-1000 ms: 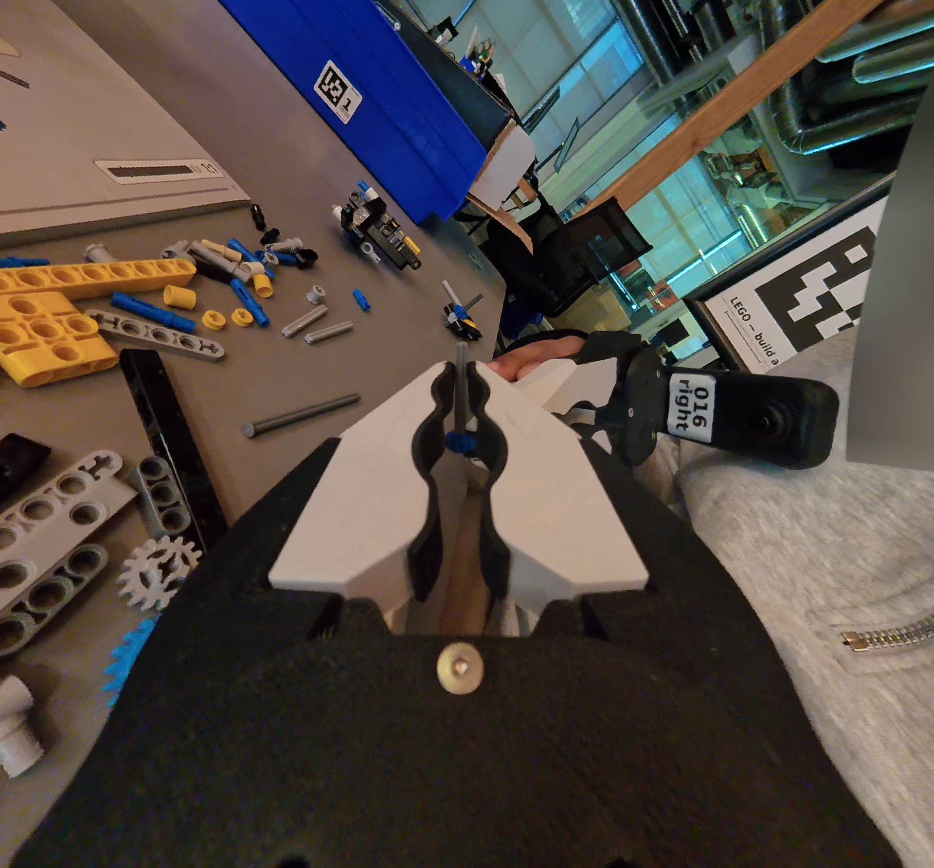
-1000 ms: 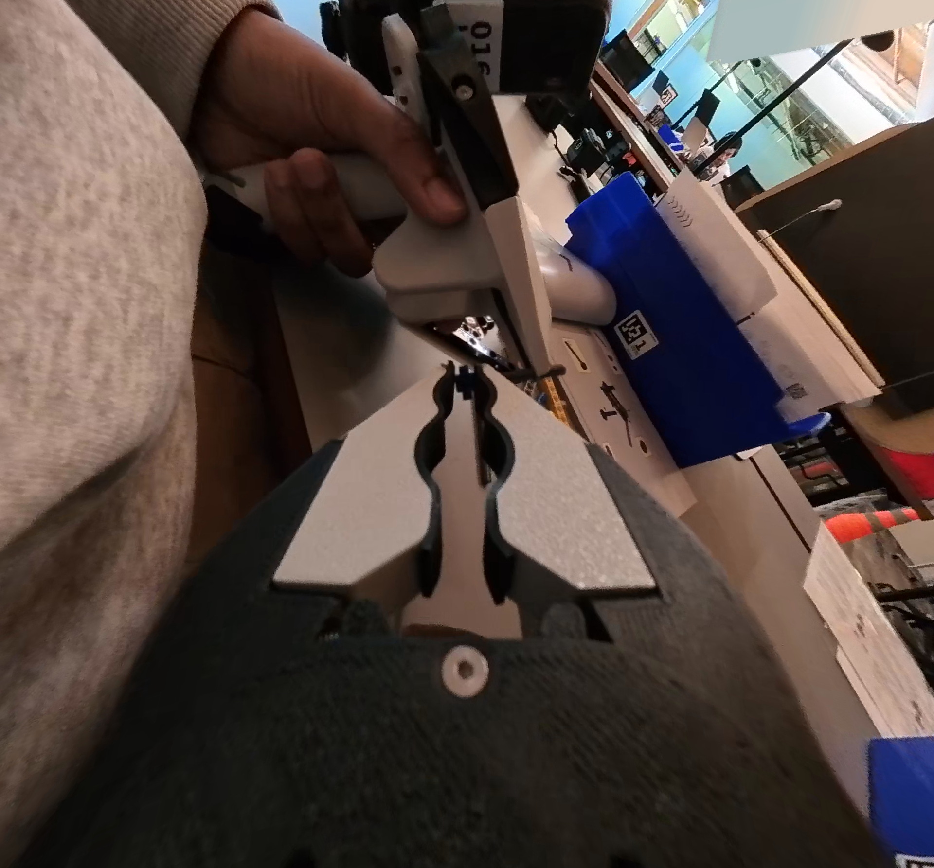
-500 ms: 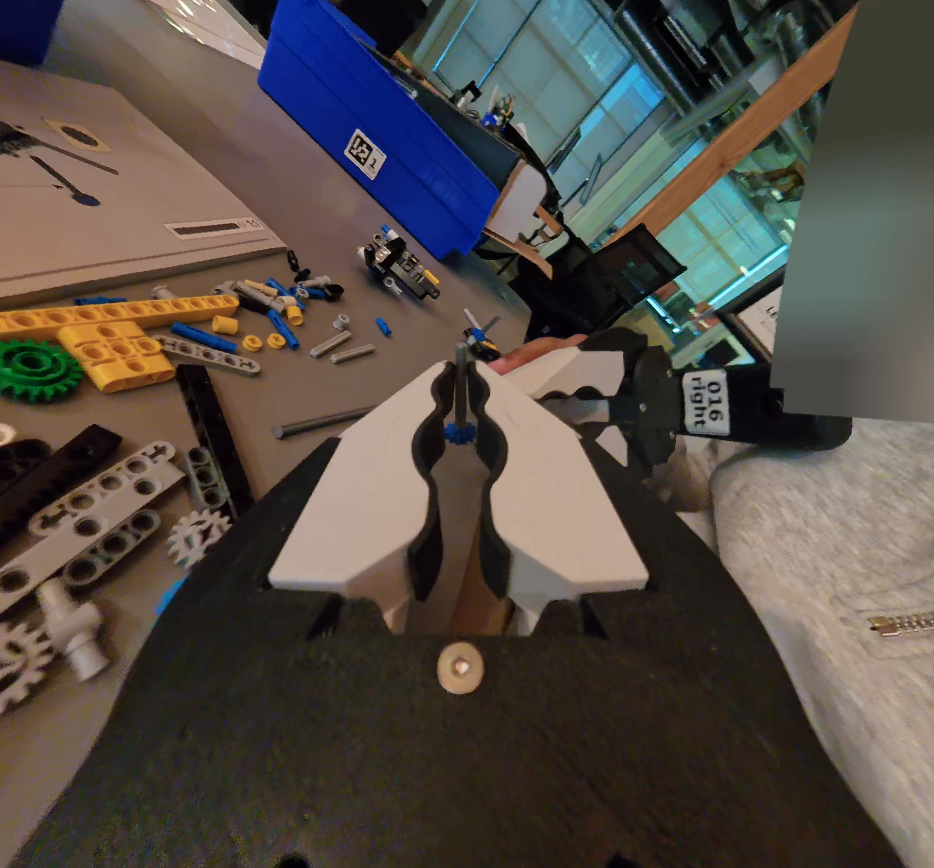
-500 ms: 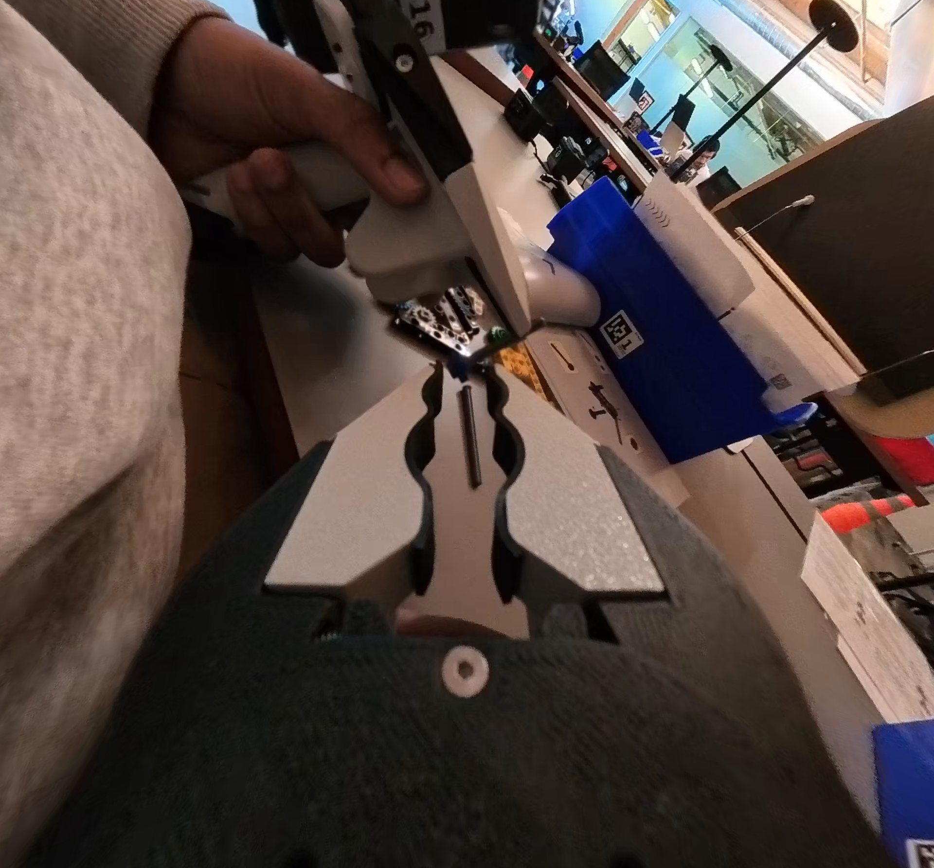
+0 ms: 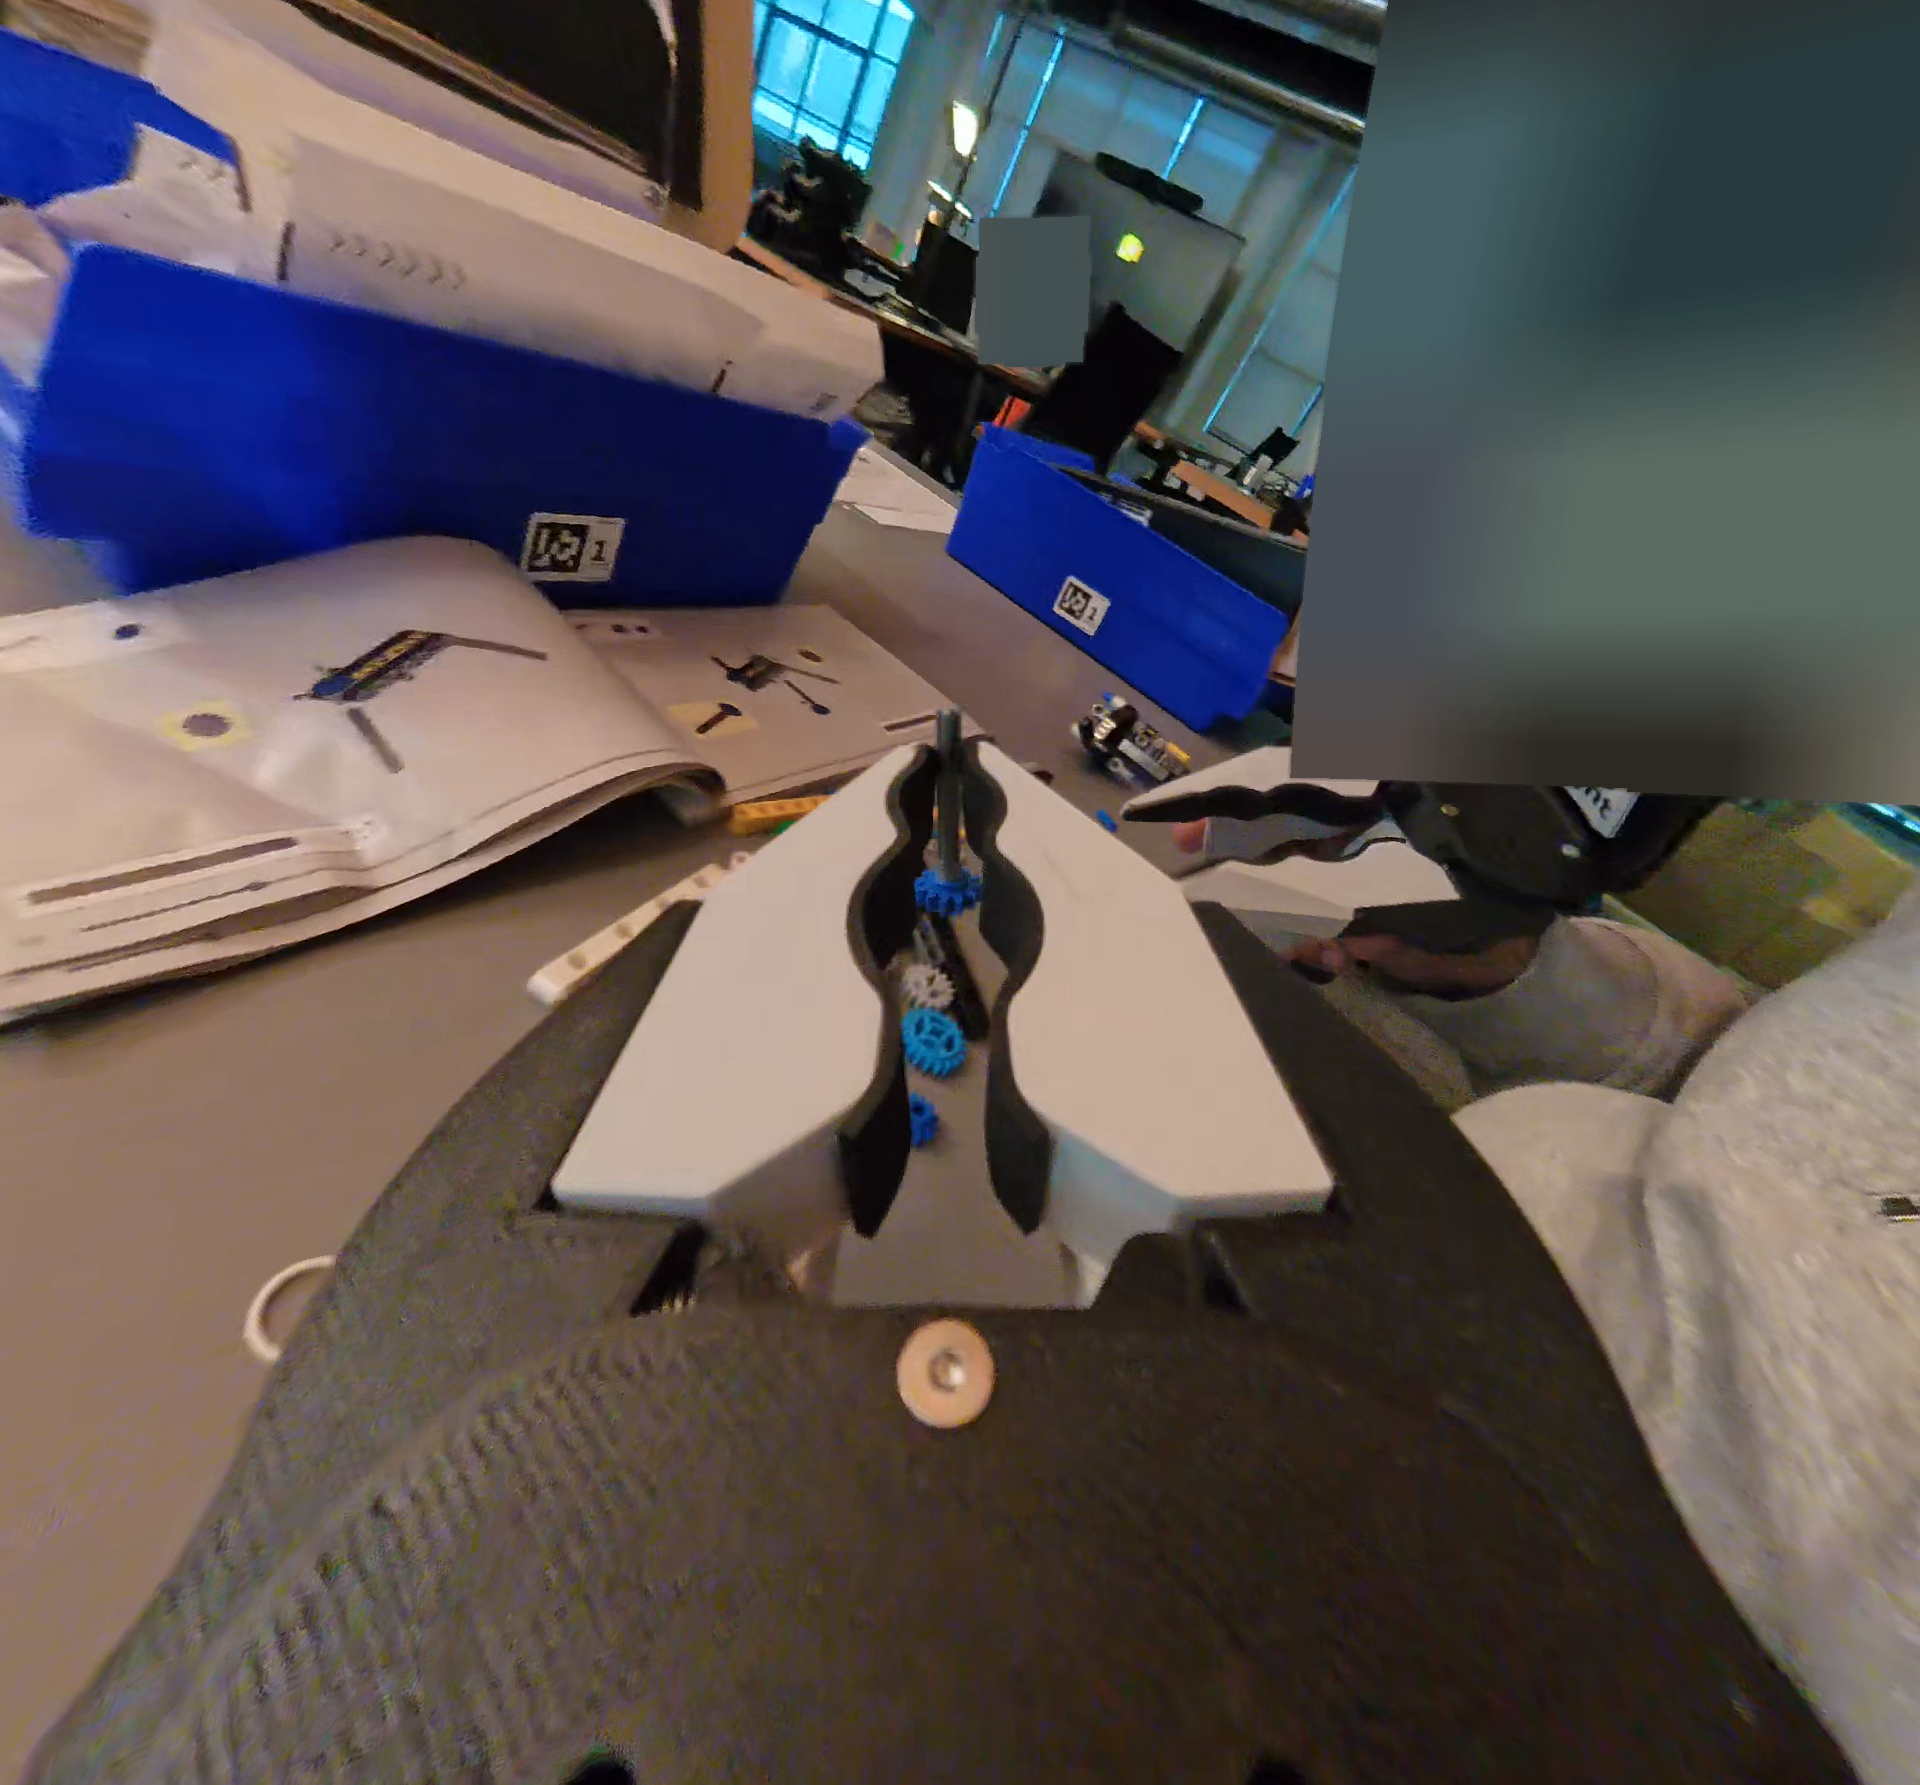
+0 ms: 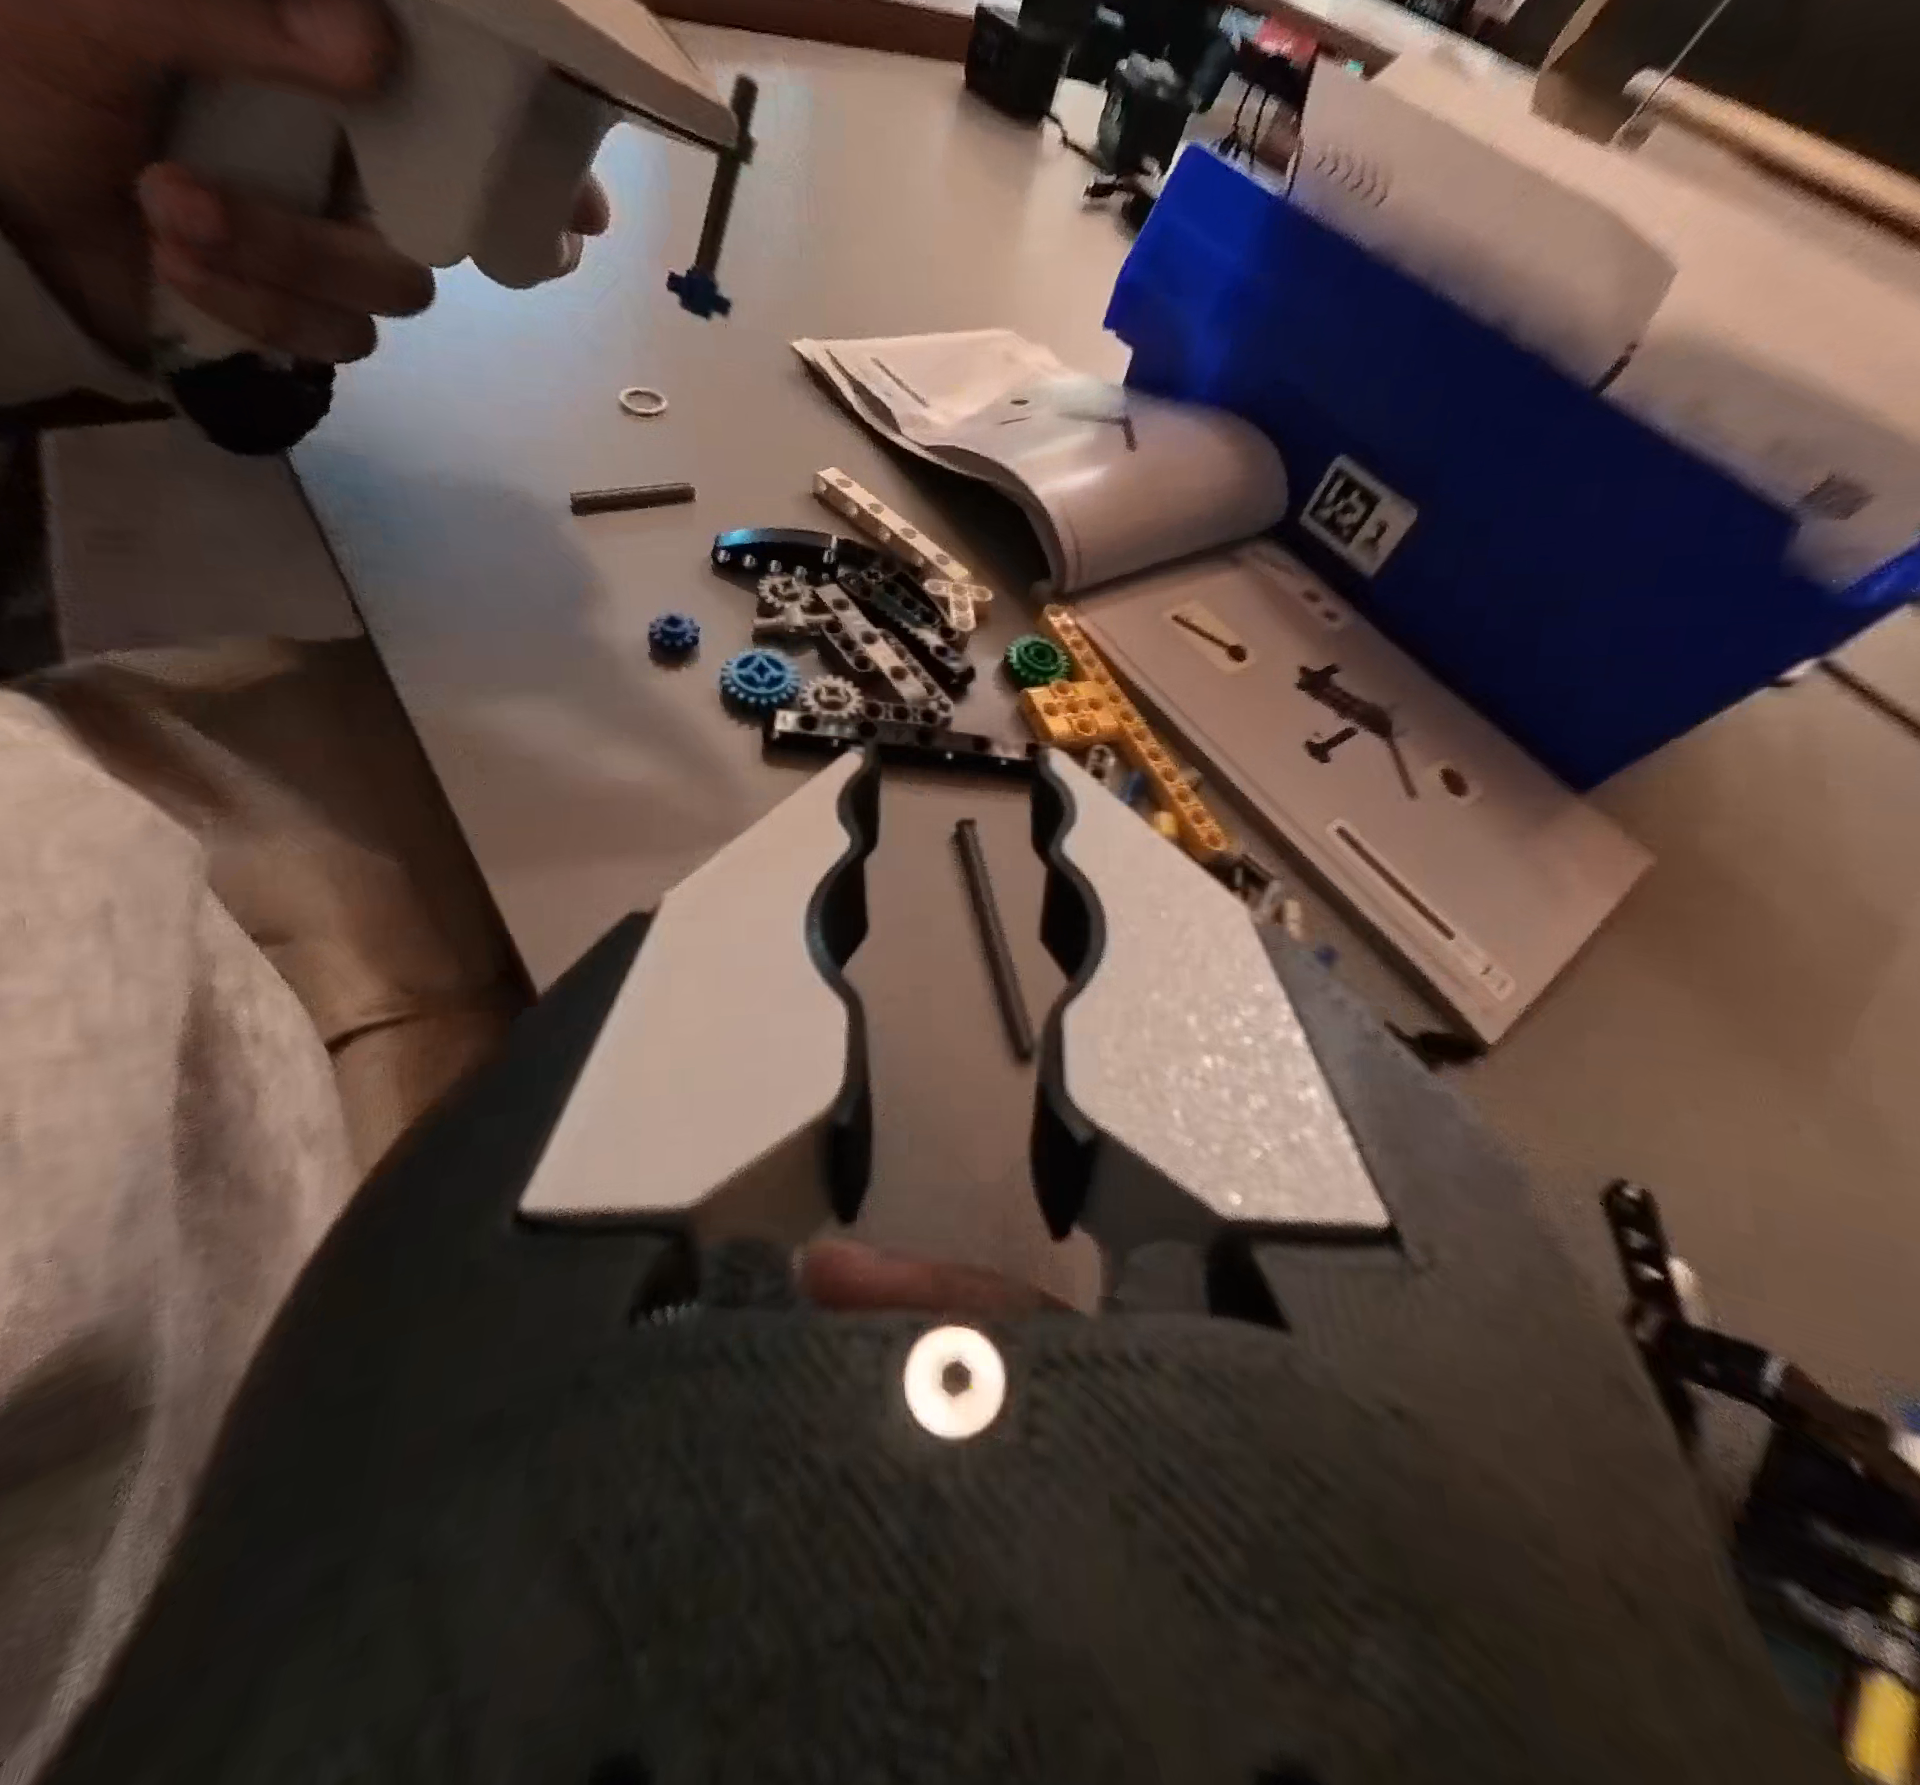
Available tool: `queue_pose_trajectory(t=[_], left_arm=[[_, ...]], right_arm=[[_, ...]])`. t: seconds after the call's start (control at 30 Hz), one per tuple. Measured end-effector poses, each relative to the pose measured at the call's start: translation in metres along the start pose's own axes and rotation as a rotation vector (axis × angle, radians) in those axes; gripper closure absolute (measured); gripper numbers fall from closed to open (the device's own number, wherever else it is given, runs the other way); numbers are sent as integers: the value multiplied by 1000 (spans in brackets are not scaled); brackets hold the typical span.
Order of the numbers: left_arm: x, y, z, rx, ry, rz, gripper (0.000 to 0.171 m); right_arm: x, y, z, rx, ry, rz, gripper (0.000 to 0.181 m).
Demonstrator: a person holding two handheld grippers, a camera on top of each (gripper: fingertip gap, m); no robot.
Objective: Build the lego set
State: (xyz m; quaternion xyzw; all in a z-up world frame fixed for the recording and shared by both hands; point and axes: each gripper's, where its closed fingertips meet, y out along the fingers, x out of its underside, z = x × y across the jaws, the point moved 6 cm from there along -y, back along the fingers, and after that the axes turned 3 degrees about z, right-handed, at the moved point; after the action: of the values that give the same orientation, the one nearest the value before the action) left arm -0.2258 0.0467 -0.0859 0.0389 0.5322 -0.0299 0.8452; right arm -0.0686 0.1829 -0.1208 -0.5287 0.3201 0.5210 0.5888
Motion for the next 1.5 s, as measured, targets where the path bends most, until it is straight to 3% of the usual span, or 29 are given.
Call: queue_pose_trajectory(t=[0.33, 0.7, 0.93, 1.5], left_arm=[[12, -4, -8, 52, -77, 2, 168], [16, -1, -13, 69, -137, 5, 169], [16, 0, -16, 84, -181, 13, 169], [17, 2, -20, 89, -225, 7, 168]], right_arm=[[-5, 46, -15, -52, 141, -139, 153], [0, 75, -18, -181, 211, -253, 170], [6, 82, -20, -196, 130, -313, 170], [7, 76, -11, -213, 217, -298, 166]])
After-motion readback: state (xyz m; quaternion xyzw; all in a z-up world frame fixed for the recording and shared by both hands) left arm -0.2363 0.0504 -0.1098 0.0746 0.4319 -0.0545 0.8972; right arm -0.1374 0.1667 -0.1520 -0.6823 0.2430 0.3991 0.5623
